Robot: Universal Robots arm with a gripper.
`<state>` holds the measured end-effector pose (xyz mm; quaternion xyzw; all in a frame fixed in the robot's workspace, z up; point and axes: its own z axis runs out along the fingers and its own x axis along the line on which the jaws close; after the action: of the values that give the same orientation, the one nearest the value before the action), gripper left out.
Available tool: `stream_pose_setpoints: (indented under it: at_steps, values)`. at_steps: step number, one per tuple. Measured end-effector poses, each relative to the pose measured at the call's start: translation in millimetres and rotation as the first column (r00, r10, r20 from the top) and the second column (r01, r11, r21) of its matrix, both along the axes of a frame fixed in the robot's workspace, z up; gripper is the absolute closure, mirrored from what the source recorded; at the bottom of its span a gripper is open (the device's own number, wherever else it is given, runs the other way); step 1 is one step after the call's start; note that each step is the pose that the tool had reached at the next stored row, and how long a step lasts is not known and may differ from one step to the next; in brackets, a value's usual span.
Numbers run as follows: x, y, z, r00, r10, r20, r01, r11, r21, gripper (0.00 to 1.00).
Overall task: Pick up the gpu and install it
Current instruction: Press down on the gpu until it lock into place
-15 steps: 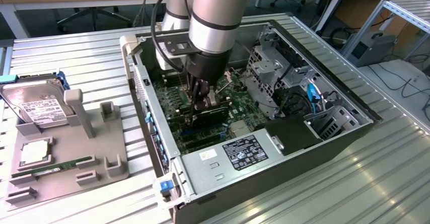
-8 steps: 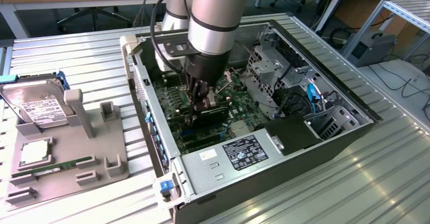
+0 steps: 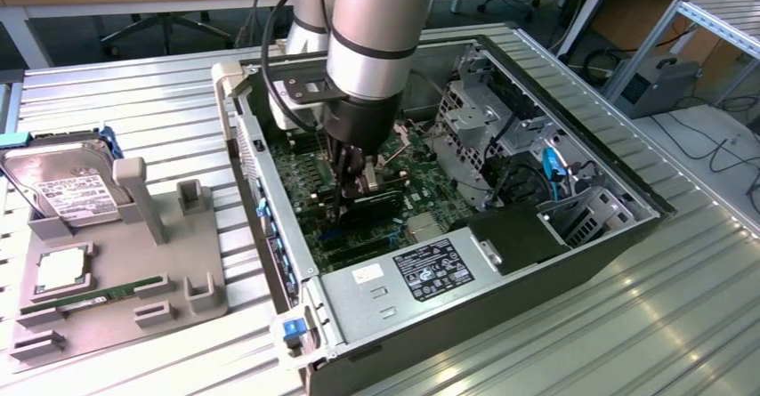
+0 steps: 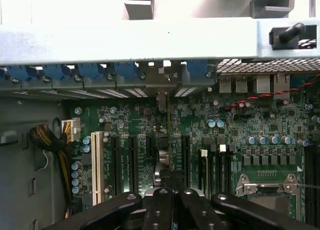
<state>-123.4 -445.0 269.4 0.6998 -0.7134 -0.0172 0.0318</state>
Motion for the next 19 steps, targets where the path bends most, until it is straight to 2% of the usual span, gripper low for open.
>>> stream_pose_setpoints:
  at_steps: [9, 11, 13, 15, 17, 19]
  values:
    - [1.8, 0.1, -1.3, 1.0, 0.0, 0.0001, 0.0, 1.0, 0.0003, 0.89]
    - [2.2, 0.5, 5.3, 1.0, 0.0, 0.0011, 0.0, 1.0, 0.0024, 0.89]
    - [2.2, 0.6, 12.4, 1.0, 0.0, 0.0001, 0.0, 1.0, 0.0004, 0.89]
    - [3.2, 0.6, 14.3, 1.0, 0.0, 0.0001, 0.0, 1.0, 0.0007, 0.89]
    - [6.9, 0.6, 14.5, 1.0, 0.0, -0.0029, 0.0, 1.0, 0.0003, 0.89]
    - [14.9, 0.5, 14.5, 1.0, 0.0, -0.0095, 0.0, 1.0, 0.0004, 0.89]
